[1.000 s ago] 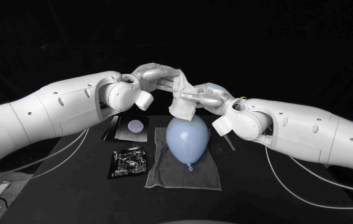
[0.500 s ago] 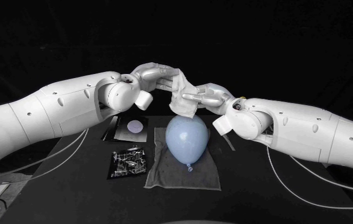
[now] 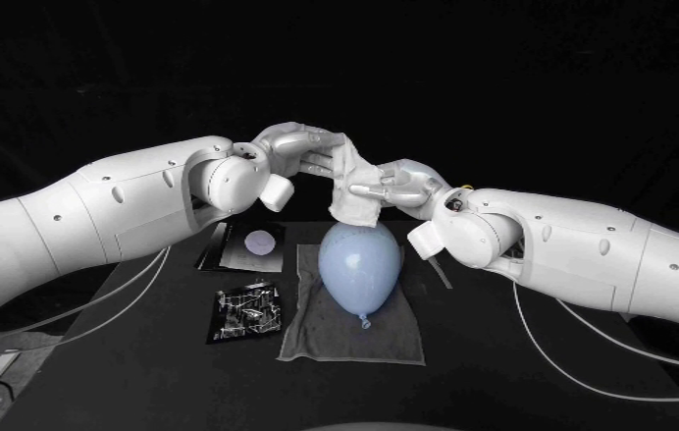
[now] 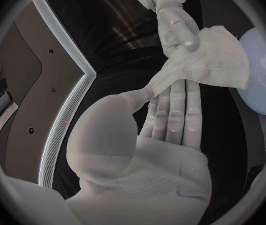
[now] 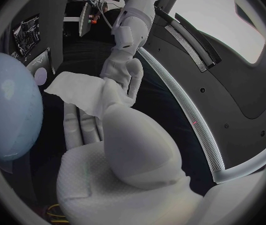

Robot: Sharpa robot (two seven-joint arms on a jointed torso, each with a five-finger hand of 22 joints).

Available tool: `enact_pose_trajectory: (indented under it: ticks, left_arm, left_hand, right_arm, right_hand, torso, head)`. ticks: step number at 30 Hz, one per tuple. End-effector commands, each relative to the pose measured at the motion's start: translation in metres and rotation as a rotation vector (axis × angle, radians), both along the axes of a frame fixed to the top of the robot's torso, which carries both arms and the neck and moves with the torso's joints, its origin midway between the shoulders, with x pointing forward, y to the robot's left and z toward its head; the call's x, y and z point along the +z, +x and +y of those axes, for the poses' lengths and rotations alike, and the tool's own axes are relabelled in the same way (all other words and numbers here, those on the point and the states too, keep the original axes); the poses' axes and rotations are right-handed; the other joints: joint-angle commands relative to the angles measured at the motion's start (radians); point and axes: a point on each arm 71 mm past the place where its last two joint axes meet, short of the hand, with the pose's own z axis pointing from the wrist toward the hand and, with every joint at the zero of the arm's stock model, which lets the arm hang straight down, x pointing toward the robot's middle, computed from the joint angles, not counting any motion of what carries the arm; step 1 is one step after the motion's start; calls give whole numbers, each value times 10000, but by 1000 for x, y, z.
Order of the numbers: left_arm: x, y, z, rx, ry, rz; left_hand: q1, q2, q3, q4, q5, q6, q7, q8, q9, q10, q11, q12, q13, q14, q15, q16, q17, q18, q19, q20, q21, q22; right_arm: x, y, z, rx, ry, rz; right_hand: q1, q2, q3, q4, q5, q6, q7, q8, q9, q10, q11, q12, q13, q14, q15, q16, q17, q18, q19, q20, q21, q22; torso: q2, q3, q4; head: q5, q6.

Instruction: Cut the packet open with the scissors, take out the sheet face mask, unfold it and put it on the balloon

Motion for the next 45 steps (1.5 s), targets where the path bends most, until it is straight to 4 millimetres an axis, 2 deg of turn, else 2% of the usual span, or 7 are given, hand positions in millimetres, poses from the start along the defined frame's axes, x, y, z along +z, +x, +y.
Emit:
enact_pose_trajectory:
  ticks: [1, 11, 25, 31, 38, 41, 45]
  left_arm:
    - [-2, 0, 0, 72, 400, 237]
    - [-4, 6, 7, 801, 626, 148]
    - [-12, 12, 14, 1222, 941, 238]
    - [-17, 13, 21, 1395, 1277, 238]
    - [-23, 12, 33, 1582, 1589, -84]
    - [-24, 9, 36, 1589, 1518, -294]
    - [-25, 4, 41, 1624, 1347, -509]
  left_hand:
    - [-29, -187, -97, 84, 37, -243, 176, -280, -226, -311, 159, -31, -43, -434, 153, -130, -39, 95, -308, 156, -181, -9]
    - [71, -549, -444, 448, 34, -861, 520, -1013, -808, -1216, 536, 97, -69, -2220, 677, -638, -393, 47, -1700, 743, -507, -23]
    - [45, -825, -1165, 969, 33, -1337, 783, -1266, -1142, -1870, 817, 285, -96, -3687, 1081, -1028, -991, -626, -3083, 764, -494, -18]
    - [8, -856, -1552, 1232, 34, -1697, 977, -1273, -1228, -2266, 982, 296, -90, -3906, 1201, -984, -1144, -687, -3151, 753, -457, 3]
    - [82, -867, -1850, 1399, 35, -1803, 976, -1070, -1220, -2362, 984, 468, -60, -3888, 1195, -809, -1199, -680, -3117, 748, -439, 12]
    - [164, -869, -2112, 1553, 34, -1746, 891, -835, -1209, -2377, 917, 656, -49, -3727, 1118, -532, -1191, -574, -2929, 740, -386, 32]
    - [180, -881, -2467, 1818, 31, -1752, 801, -663, -1250, -2306, 828, 914, -30, -3467, 1008, -131, -1130, -409, -2663, 731, -321, 52]
  right_arm:
    - [2, 0, -1, -165, 48, -277]
    - [3, -4, -2, -18, 225, -141]
    - [6, -7, -4, -91, 448, -35]
    - [7, -7, -6, -362, 652, 92]
    - [8, -5, -11, -974, 974, 255]
    - [9, -5, -12, -1201, 1113, 313]
    - [9, -5, -14, -1339, 1257, 363]
  right_hand:
    - [-39, 1360, 183, -11, 20, 90, -24, 61, 15, 133, -15, -5, 13, 90, -16, -72, 13, 107, 95, 0, 40, -3]
    - [-73, 1318, 270, -15, 18, 104, -29, 57, 18, 158, -20, -17, 10, 113, -21, -94, 15, 105, 112, -7, 38, -7]
    - [-117, 1258, 360, -22, 20, 97, -24, 38, 15, 138, -14, -42, 2, 88, -10, -148, 7, 100, 100, -4, 18, -17]
    - [-179, 1195, 453, -19, 22, 74, -6, 7, 8, 94, 5, -58, -4, 68, 6, -201, 0, 99, 80, 6, -6, -27]
    - [-811, 822, 774, 318, 23, -229, 190, -289, -99, -541, 212, -83, -23, 4, 128, -408, -8, 95, -17, 99, -100, -46]
    - [-1582, 405, 493, 742, 56, -434, 362, -495, -194, -929, 394, -71, -17, -140, 249, -542, -20, 79, -144, 183, -156, -60]
    - [-3141, -34, -257, 731, 58, -800, 559, -860, -374, -1615, 632, -59, -5, -516, 425, -802, -46, 48, -450, 264, -172, -61]
  torso:
    - [2, -5, -1]
    - [7, 4, -5]
    - [0, 5, -6]
    - [0, -4, -6]
    - [4, -6, -2]
    - [4, -10, -1]
    - [-1, -8, 1]
  head:
    - [-6, -13]
    - [-18, -37]
    - [-71, -83]
    - [-102, -88]
    - [-147, -84]
    - [-160, -79]
    - [-165, -70]
